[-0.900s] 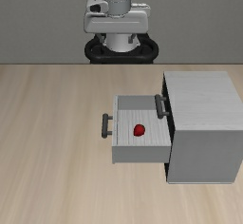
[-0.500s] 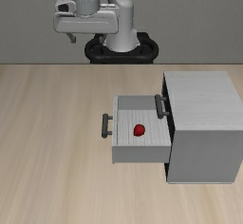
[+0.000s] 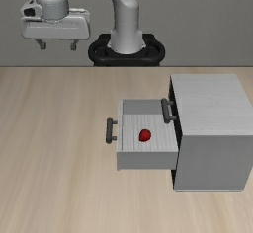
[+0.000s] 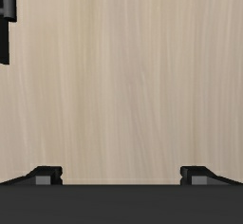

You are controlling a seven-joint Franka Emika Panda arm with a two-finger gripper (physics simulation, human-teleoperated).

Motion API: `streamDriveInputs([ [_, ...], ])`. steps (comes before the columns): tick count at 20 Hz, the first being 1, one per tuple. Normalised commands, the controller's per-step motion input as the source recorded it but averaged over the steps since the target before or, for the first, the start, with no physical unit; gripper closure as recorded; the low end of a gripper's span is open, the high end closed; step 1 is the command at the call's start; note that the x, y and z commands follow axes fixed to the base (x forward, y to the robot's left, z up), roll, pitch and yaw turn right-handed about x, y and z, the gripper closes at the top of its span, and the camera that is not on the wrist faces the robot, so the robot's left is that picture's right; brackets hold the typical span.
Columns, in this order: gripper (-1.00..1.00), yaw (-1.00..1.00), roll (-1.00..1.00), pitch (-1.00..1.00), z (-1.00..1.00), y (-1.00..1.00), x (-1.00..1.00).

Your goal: Close the middle layer of the cabinet

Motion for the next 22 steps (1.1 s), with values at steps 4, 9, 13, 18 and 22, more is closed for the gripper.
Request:
streamDriveInputs([
  [4,-1.00,0.00,0.00,0.00,0.00,0.00,1.00],
  [9,-1.00,0.00,0.00,0.00,0.00,0.00,1.00],
  [13,-1.00,0.00,0.00,0.00,0.00,0.00,1.00],
  [18,-1.00,0.00,0.00,0.00,0.00,0.00,1.00],
  [22,-1.00,0.00,0.00,0.00,-0.50,0.00,0.50],
])
